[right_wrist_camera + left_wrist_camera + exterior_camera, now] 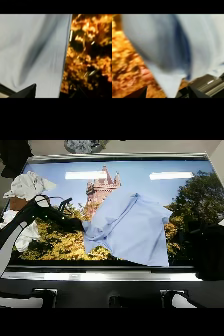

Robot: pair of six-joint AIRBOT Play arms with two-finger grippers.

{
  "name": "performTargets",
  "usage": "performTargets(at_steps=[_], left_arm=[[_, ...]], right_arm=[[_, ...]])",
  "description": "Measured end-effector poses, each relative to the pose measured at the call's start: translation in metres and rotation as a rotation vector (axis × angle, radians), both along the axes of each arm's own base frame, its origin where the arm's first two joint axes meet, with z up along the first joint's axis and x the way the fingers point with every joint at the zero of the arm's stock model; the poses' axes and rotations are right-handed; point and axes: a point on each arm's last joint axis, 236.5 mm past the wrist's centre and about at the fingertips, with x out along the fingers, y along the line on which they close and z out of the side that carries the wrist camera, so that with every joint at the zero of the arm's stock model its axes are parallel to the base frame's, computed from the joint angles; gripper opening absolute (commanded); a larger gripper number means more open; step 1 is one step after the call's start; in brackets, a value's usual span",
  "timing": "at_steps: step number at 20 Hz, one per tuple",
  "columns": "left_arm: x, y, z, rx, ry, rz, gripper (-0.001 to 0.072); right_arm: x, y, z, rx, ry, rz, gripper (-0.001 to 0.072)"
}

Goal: Fold the shirts.

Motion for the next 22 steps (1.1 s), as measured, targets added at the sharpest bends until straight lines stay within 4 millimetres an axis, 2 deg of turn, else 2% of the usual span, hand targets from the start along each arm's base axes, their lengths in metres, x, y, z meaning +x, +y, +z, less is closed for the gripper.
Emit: performTargets(at_steps=[1,4,7,9,10,11,13,14,19,21,22], left_arm=[[-0.007,0.005,-0.010,0.008,0.026,0.014,0.0622],[-0.028,0.007,-0.038,0.013,0.075,0.028,0.0606],[-0.041,-0.008,-0.048,-0.032,0.108,0.032,0.0601],[-0.043,-0.017,-0.053,-0.035,0.098,0.025,0.0450],[-0.041,-0.022,-0.056,-0.038,0.086,0.031,0.0444],[-0.040,-0.026,-0.058,-0.036,0.079,0.034,0.0382],[-0.036,-0.033,-0.063,-0.023,0.058,0.051,0.0117],[-0.033,-0.034,-0.065,-0.015,0.049,0.060,0.0032],[-0.031,-0.042,-0.066,-0.012,0.037,0.071,0.0033],[-0.032,-0.043,-0.066,-0.011,0.034,0.069,0.0033],[-0.032,-0.043,-0.066,-0.011,0.034,0.068,0.0032]], right_arm=[[-0.011,0.006,-0.005,0.030,0.034,0.005,0.0683],[-0.037,0.023,-0.018,0.107,0.104,0.017,0.0683],[-0.052,0.035,-0.028,0.149,0.143,0.014,0.0683],[-0.059,0.042,-0.034,0.176,0.159,0.003,0.0683],[-0.062,0.046,-0.037,0.186,0.164,-0.004,0.0683],[-0.067,0.049,-0.042,0.192,0.176,-0.007,0.0682],[-0.075,0.053,-0.049,0.201,0.195,-0.016,0.0678],[-0.078,0.057,-0.051,0.214,0.203,-0.022,0.0670],[-0.087,0.066,-0.059,0.238,0.209,-0.022,0.0667],[-0.077,0.061,-0.055,0.225,0.172,0.005,0.0678],[-0.063,0.051,-0.052,0.192,0.123,0.004,0.0678]])
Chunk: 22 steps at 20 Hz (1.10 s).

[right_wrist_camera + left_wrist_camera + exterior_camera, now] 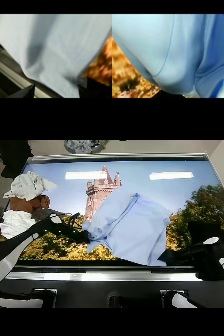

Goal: Fold the shirts.

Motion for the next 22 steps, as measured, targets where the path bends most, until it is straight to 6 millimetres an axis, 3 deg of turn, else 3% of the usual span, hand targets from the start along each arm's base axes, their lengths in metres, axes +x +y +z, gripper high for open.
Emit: performTargets(at_steps=[4,8,12,13,14,15,16,20,22], left_arm=[[-0.001,0.000,0.002,-0.002,-0.011,-0.017,0.0032],[-0.001,0.000,0.003,-0.006,-0.024,-0.039,0.0032],[-0.002,0.000,0.005,-0.006,-0.035,-0.058,0.0031],[-0.002,0.000,0.005,-0.006,-0.038,-0.061,0.0031],[-0.002,0.000,0.005,-0.006,-0.042,-0.065,0.0031],[-0.002,0.000,0.006,-0.007,-0.044,-0.067,0.0031],[-0.001,0.000,0.006,-0.007,-0.046,-0.068,0.0031],[0.011,0.006,0.018,-0.002,-0.097,-0.062,0.0028],[0.029,0.012,0.047,0.002,-0.189,-0.062,0.0028]], right_arm=[[0.022,-0.018,0.025,-0.040,-0.055,0.039,0.0675],[0.002,-0.028,0.014,-0.076,0.049,0.066,0.0673],[-0.025,-0.017,-0.003,-0.035,0.161,0.058,0.0665],[-0.029,-0.013,-0.005,-0.024,0.177,0.049,0.0617],[-0.031,-0.011,-0.008,-0.018,0.185,0.038,0.0476],[-0.030,-0.009,-0.012,-0.017,0.188,0.020,0.0402],[-0.027,-0.007,-0.015,-0.015,0.181,-0.002,0.0076],[0.010,-0.001,-0.017,0.009,0.066,-0.112,0.0045],[0.037,0.000,0.007,0.045,-0.047,-0.118,0.0045]])
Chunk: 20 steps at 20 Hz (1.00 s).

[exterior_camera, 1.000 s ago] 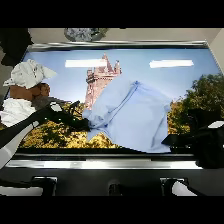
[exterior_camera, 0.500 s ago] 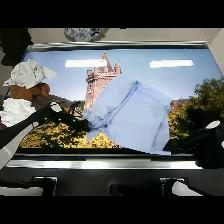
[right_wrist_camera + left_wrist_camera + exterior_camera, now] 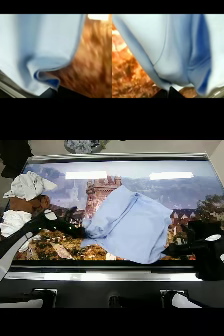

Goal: Fold the shirts.

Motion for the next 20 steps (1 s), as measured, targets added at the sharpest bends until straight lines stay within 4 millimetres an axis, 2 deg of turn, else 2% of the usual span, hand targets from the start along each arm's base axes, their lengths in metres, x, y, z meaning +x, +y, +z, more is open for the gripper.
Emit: performTargets(at_steps=[1,2,3,5,6,7,8,9,10,11,12,13,15,16,18,20], left_arm=[[0.013,0.005,0.021,0.006,-0.071,0.001,0.0028],[0.029,0.011,0.050,0.018,-0.166,0.004,0.0028],[0.045,0.017,0.085,0.029,-0.267,0.013,0.0028],[0.076,0.034,0.179,0.052,-0.515,0.065,0.0028],[0.088,0.042,0.243,0.050,-0.676,0.100,0.0028],[0.091,0.048,0.308,0.037,-0.835,0.137,0.0028],[0.085,0.055,0.379,0.020,-1.006,0.173,0.0028],[0.071,0.061,0.444,0.000,-1.164,0.210,0.0028],[0.048,0.068,0.509,-0.023,-1.330,0.246,0.0028],[0.022,0.074,0.558,-0.047,-1.459,0.276,0.0028],[-0.007,0.080,0.600,-0.070,-1.576,0.304,0.0028],[-0.033,0.086,0.631,-0.085,-1.670,0.328,0.0028],[-0.076,0.093,0.669,-0.115,-1.794,0.361,0.0028],[-0.092,0.096,0.681,-0.126,-1.836,0.371,0.0028],[-0.112,0.100,0.696,-0.133,-1.890,0.387,0.0028],[-0.116,0.105,0.699,-0.107,-1.911,0.401,0.0029]], right_arm=[[0.018,-0.002,0.020,-0.001,-0.076,0.006,0.0045],[0.036,-0.009,0.040,-0.026,-0.157,0.007,0.0046],[0.057,-0.019,0.072,-0.072,-0.264,0.013,0.0046],[0.102,-0.038,0.163,-0.196,-0.538,0.014,0.0046],[0.117,-0.046,0.222,-0.288,-0.699,0.014,0.0046],[0.127,-0.053,0.287,-0.392,-0.872,-0.006,0.0046],[0.126,-0.056,0.361,-0.506,-1.060,-0.035,0.0046],[0.115,-0.055,0.426,-0.608,-1.223,-0.074,0.0046],[0.093,-0.053,0.493,-0.716,-1.386,-0.133,0.0046],[0.065,-0.048,0.549,-0.799,-1.521,-0.206,0.0046],[0.037,-0.041,0.588,-0.853,-1.619,-0.267,0.0046],[0.008,-0.033,0.621,-0.889,-1.707,-0.323,0.0046],[-0.032,-0.018,0.653,-0.928,-1.804,-0.378,0.0046],[-0.047,-0.013,0.664,-0.940,-1.837,-0.397,0.0046],[-0.064,-0.005,0.674,-0.944,-1.875,-0.417,0.0046],[-0.064,-0.003,0.672,-0.918,-1.858,-0.422,0.0045]])
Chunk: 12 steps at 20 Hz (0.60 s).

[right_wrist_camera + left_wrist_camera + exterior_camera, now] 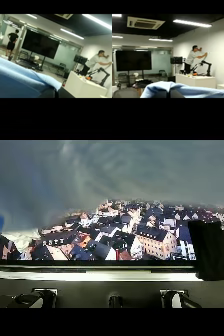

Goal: Fold the shirts.

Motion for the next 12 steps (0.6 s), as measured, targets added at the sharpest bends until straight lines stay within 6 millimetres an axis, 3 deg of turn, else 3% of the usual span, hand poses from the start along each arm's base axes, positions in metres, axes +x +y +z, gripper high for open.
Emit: performTargets(at_steps=[3,6,8,12], left_arm=[[0.026,0.010,-0.015,0.000,0.051,0.056,0.0029],[0.096,0.012,-0.070,0.017,0.214,0.087,0.0030],[0.154,0.009,-0.128,0.037,0.370,0.093,0.0030],[0.262,0.002,-0.270,0.077,0.693,0.095,0.0031]], right_arm=[[0.029,-0.005,-0.027,0.082,0.125,0.056,0.0045],[0.091,-0.021,-0.096,0.156,0.409,0.128,0.0045],[0.139,-0.042,-0.163,0.213,0.645,0.169,0.0045],[0.231,-0.071,-0.309,0.336,1.047,0.254,0.0047]])
